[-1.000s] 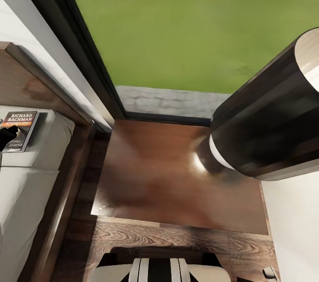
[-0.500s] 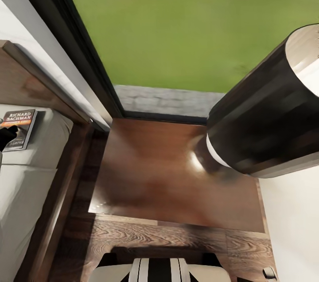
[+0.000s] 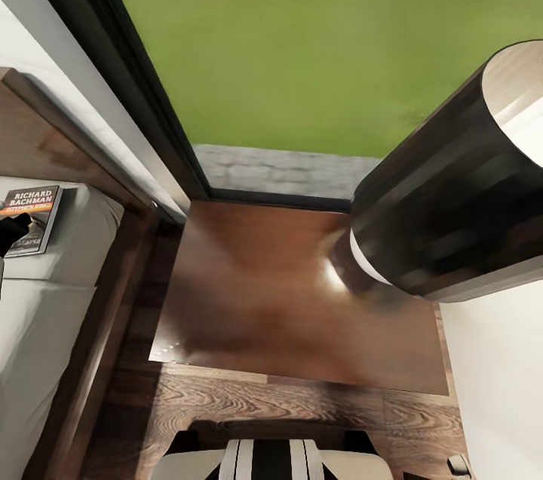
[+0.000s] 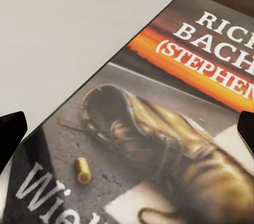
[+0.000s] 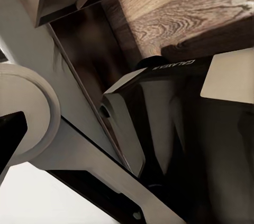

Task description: In the bedroom, move the book from the bed onto either nightstand, and place the two sandals side by side next to the bed.

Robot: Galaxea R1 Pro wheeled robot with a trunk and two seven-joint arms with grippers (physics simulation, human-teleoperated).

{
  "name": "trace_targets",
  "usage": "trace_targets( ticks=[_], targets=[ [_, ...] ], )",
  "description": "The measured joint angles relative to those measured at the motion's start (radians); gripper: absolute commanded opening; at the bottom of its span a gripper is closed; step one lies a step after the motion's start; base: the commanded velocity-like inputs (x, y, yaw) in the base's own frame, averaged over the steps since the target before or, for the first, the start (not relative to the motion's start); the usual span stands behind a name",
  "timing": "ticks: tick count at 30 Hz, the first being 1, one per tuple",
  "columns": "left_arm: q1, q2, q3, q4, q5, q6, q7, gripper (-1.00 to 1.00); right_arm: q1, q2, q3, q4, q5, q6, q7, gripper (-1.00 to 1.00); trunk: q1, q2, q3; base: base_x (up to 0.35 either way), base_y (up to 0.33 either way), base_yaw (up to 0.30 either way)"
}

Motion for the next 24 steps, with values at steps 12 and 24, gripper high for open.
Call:
trace_targets(
  ticks=[12, 24],
  targets=[
    [0.0, 0.001, 0.001, 0.001, 0.003, 0.0, -0.001, 1.0, 0.0, 0.0, 0.0, 0.002, -0.003, 0.0, 0.0, 1.0, 0.0, 0.0, 0.0, 0.0, 0.0, 0.0],
    [0.0, 0.001, 0.001, 0.0, 0.004, -0.001, -0.001, 1.0, 0.0, 0.0, 0.0, 0.002, -0.003, 0.0, 0.0, 1.0, 0.0, 0.0, 0.0, 0.0, -0.009, 0.0]
  ],
)
